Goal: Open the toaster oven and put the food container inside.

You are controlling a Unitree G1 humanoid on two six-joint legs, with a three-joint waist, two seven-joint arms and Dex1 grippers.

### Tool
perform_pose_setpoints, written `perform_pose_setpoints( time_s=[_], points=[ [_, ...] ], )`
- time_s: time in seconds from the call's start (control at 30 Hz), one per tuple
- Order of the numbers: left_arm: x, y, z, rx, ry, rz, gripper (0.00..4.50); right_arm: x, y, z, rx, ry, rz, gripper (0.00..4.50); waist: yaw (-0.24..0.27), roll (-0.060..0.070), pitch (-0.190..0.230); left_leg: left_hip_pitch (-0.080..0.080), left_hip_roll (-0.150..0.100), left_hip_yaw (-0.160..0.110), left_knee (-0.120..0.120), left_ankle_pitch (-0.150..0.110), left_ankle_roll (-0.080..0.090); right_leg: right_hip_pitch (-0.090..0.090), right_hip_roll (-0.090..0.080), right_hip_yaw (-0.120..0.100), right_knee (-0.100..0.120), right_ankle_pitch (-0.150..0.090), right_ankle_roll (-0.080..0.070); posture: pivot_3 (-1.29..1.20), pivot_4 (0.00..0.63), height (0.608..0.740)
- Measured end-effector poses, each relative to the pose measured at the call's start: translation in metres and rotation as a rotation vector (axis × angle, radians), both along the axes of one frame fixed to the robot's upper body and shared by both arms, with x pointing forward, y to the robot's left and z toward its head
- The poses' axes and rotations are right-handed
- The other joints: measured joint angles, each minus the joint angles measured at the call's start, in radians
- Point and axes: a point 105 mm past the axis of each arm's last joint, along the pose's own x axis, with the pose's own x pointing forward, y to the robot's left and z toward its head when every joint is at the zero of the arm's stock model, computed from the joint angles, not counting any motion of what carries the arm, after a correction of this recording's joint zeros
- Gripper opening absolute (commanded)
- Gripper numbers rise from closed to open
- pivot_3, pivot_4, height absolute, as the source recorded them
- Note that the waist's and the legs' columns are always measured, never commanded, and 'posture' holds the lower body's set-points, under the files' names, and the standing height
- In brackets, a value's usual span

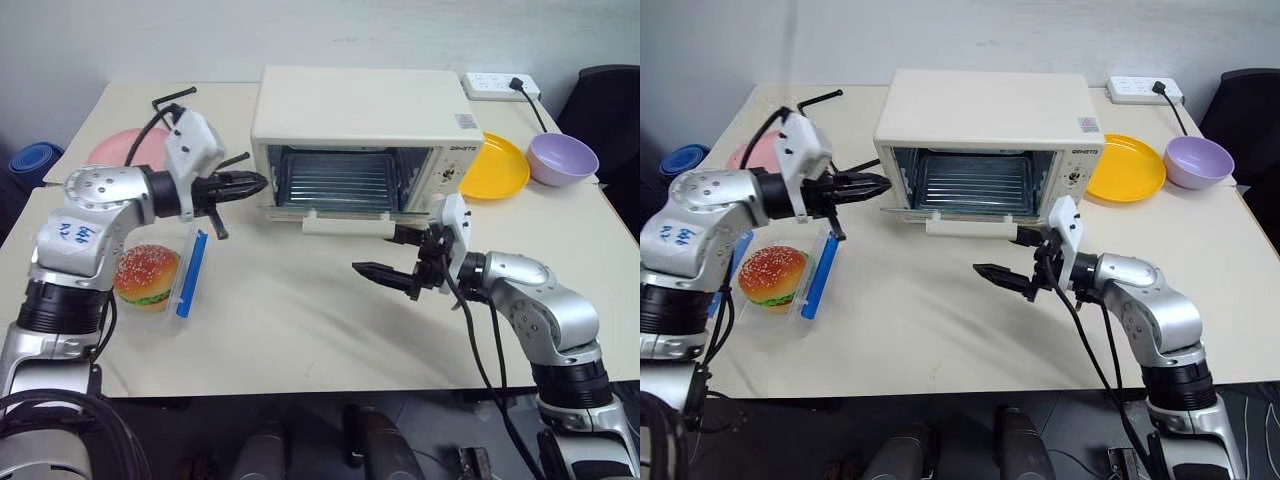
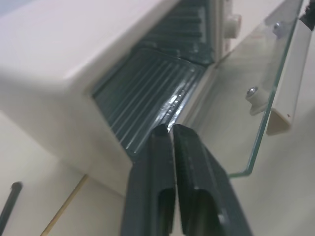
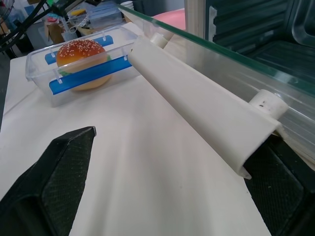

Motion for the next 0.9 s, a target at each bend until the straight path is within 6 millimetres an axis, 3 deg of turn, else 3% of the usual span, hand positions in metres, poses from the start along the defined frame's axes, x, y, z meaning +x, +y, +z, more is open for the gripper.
perform_pose_setpoints(
  time_s=[0.23, 0.47, 0.6, 0.9],
  points=[
    [-0.011, -0.011, -0.015, 0.062, 0.022, -0.117, 0.02, -0.006, -0.006, -0.010, -0.018, 0.035, -0.038, 4.50, 0.001, 0.000, 0.000, 0.000, 0.001, 0.000, 0.000, 0.000, 0.000, 0.000, 0.001, 0.000, 0.001, 0.000, 0.000, 0.00, 0.150, 0.740],
    [-0.029, -0.004, -0.044, 0.136, 0.100, -0.151, 0.02, -0.043, -0.056, -0.023, -0.109, 0.117, -0.115, 4.50, 0.005, 0.000, 0.000, 0.001, 0.001, 0.000, 0.002, -0.001, 0.001, 0.001, 0.001, 0.002, 0.001, 0.000, 0.000, 0.00, 0.150, 0.740],
    [-0.035, -0.007, -0.056, 0.148, 0.126, -0.167, 0.02, -0.057, -0.057, -0.010, -0.107, 0.089, -0.077, 4.50, 0.001, 0.000, 0.000, 0.004, 0.003, 0.002, 0.002, -0.001, 0.001, 0.002, 0.004, 0.004, -0.001, 0.000, 0.000, 0.00, 0.150, 0.740],
    [-0.031, -0.025, -0.091, 0.213, 0.183, -0.171, 0.02, -0.057, -0.053, 0.004, -0.088, 0.055, -0.061, 4.50, 0.005, 0.000, 0.000, 0.002, 0.003, 0.002, 0.003, -0.001, 0.001, 0.002, 0.004, 0.004, -0.001, 0.000, 0.000, 0.00, 0.150, 0.740]
  ],
)
